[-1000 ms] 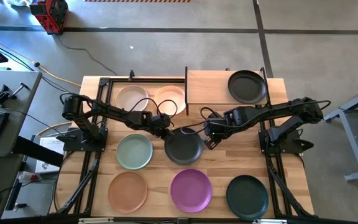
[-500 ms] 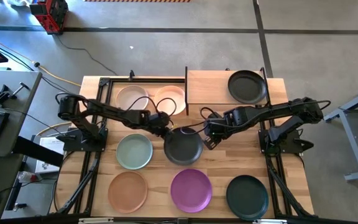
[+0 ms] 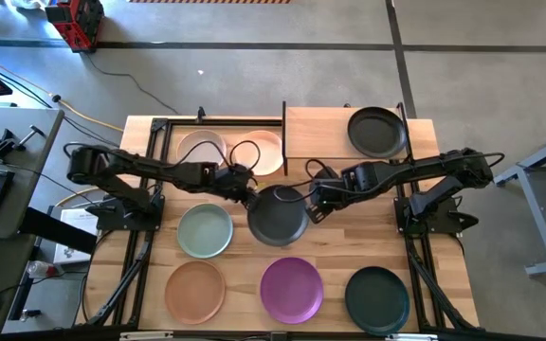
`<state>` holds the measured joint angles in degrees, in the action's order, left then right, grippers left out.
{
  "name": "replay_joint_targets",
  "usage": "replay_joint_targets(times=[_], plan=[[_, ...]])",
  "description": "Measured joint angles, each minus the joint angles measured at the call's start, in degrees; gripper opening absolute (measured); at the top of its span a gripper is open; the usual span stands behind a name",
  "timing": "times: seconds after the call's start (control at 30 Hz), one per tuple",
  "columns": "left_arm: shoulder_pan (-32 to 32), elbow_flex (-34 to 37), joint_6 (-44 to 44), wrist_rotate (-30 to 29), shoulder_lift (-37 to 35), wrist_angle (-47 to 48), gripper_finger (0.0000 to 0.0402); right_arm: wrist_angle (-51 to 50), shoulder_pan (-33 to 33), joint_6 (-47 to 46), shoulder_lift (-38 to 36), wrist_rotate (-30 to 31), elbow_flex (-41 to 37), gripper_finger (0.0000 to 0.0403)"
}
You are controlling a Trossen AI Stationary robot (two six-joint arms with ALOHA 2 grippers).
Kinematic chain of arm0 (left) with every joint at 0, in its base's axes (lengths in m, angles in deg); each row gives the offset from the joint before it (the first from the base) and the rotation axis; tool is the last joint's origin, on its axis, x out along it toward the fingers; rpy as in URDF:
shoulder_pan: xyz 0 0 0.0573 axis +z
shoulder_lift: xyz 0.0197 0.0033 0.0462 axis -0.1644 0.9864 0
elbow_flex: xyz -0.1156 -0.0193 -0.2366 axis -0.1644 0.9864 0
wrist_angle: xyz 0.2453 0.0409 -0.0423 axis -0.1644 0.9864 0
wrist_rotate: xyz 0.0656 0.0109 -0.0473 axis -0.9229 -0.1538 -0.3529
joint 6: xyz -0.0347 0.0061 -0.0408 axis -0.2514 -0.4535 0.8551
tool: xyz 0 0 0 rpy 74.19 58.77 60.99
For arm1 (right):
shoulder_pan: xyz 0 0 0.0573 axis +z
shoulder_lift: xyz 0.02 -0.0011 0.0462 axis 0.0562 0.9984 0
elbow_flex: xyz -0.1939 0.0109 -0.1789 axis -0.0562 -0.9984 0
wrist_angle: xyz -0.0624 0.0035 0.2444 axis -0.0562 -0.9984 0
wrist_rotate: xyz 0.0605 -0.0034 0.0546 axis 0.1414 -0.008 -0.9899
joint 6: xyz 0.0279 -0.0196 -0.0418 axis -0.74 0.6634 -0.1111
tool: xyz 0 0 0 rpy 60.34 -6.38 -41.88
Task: Place and stack plates onto a shelf
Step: Stack the top black plate on top of the black plate on the shelf
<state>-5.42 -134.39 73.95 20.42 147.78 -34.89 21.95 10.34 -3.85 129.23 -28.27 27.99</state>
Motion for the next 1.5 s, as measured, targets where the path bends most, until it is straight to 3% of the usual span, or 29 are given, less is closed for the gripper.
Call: replay_joint_targets(times=[0.37, 1.23, 1.37, 1.5], plan=[[-1.71, -0.02, -1.61, -9.83, -2.57, 1.26, 0.0001, 5.42, -1.2, -1.49, 0.02, 1.1, 0.0, 0.0119], [-2.97, -0.04, -2.07, -10.97, -2.55, -7.75, 0.0001, 6.77, -3.02, -0.88, 0.02, 1.79, 0.0, 0.0117], [-2.89, -0.04, -2.05, -10.97, -2.55, -6.67, 0.0001, 6.7, -3.02, -0.42, 0.03, 1.63, 0.0, 0.0086], [-2.89, -0.04, -2.02, -10.99, -2.55, -6.55, 0.0004, 6.77, -3.02, 0.98, 0.04, 1.39, 0.0, 0.0025]])
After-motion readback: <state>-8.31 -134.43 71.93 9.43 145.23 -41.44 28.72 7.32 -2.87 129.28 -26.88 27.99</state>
